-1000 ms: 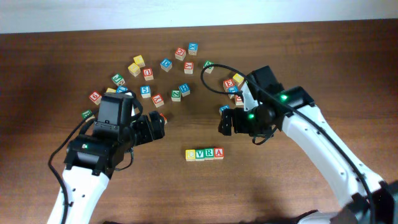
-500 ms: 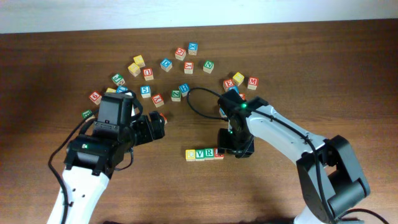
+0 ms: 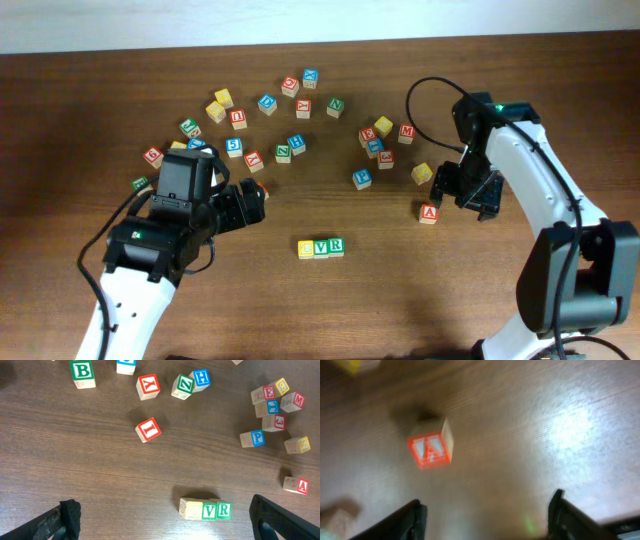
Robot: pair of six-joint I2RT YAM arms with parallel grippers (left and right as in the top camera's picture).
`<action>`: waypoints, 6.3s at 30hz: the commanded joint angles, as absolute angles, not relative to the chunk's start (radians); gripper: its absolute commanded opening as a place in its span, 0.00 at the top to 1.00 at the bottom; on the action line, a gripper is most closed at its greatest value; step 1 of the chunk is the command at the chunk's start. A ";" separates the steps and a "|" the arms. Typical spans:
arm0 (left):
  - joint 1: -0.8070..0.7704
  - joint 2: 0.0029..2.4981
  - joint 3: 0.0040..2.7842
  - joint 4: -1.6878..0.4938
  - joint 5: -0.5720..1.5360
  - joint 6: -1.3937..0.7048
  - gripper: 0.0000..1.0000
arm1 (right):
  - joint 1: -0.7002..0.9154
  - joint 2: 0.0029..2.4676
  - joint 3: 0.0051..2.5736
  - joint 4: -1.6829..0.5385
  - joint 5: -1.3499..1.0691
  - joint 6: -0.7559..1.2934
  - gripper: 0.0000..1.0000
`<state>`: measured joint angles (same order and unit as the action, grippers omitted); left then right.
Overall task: Spell out CVPR
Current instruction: 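Carry the red A block right and set it down on the table, then grasp the green R block with right gripper and shift it rightward, then reach right gripper into the pile and grasp the blue P block, then lower the blue P block into the gap between V and R, then open and raise the right gripper away from the row, then grasp the green R block and push it left against the P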
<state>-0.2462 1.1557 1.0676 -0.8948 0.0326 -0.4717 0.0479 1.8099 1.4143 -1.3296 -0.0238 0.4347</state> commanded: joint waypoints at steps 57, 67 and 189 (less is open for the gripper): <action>-0.244 1.153 1.070 -0.895 0.026 -0.466 0.01 | 0.496 1.851 1.472 -1.007 0.038 0.547 0.46; -0.244 1.153 1.070 -0.895 0.026 -0.466 0.01 | 0.456 2.072 1.469 -0.687 0.065 0.328 0.41; -0.244 1.153 1.070 -0.895 0.026 -0.466 0.01 | 0.660 1.612 0.796 -0.556 -0.141 0.974 0.95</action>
